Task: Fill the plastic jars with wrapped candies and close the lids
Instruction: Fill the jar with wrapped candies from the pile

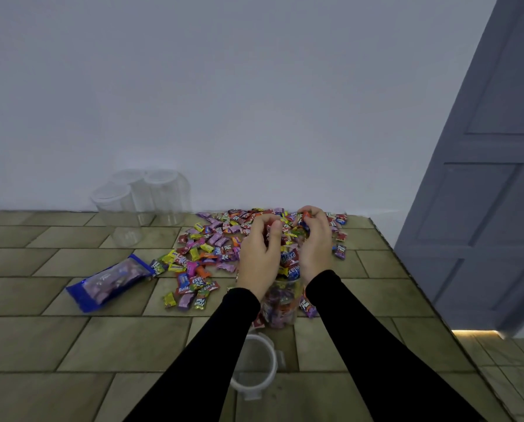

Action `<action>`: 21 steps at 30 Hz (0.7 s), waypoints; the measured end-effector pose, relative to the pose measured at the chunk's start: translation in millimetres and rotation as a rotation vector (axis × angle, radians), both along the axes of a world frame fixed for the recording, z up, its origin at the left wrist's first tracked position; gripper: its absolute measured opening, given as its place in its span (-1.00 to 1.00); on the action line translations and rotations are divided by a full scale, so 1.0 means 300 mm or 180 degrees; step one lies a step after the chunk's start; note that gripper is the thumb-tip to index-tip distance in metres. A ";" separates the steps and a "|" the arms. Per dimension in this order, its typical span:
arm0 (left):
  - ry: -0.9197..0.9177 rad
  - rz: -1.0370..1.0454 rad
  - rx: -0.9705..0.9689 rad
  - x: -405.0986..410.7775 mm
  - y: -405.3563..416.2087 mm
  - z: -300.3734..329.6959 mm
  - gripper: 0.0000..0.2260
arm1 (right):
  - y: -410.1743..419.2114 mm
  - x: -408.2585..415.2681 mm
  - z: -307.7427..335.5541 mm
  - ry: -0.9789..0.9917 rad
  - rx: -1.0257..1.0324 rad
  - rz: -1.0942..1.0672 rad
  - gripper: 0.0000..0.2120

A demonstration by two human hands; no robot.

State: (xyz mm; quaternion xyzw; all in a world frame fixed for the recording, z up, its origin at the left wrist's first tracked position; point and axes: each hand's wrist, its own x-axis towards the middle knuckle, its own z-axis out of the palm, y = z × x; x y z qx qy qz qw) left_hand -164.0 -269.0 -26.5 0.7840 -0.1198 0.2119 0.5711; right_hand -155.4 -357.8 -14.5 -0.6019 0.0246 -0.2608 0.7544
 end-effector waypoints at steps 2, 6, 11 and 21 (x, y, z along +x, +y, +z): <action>0.0000 -0.0007 -0.0014 -0.002 0.000 -0.005 -0.82 | 0.001 0.005 -0.010 0.0084 0.0026 -0.0021 -0.76; 0.0051 -0.0094 0.0011 0.000 0.002 -0.013 -0.82 | 0.003 0.003 -0.015 0.0081 0.0123 -0.0035 -0.76; 0.0127 -0.0260 -0.0120 0.000 0.010 -0.014 -0.70 | 0.003 0.003 -0.010 0.0067 0.0119 -0.0052 -0.74; 0.0909 -0.0467 -0.1338 -0.008 0.030 -0.087 -0.50 | 0.006 -0.021 -0.004 -0.0032 0.0019 0.0011 -0.73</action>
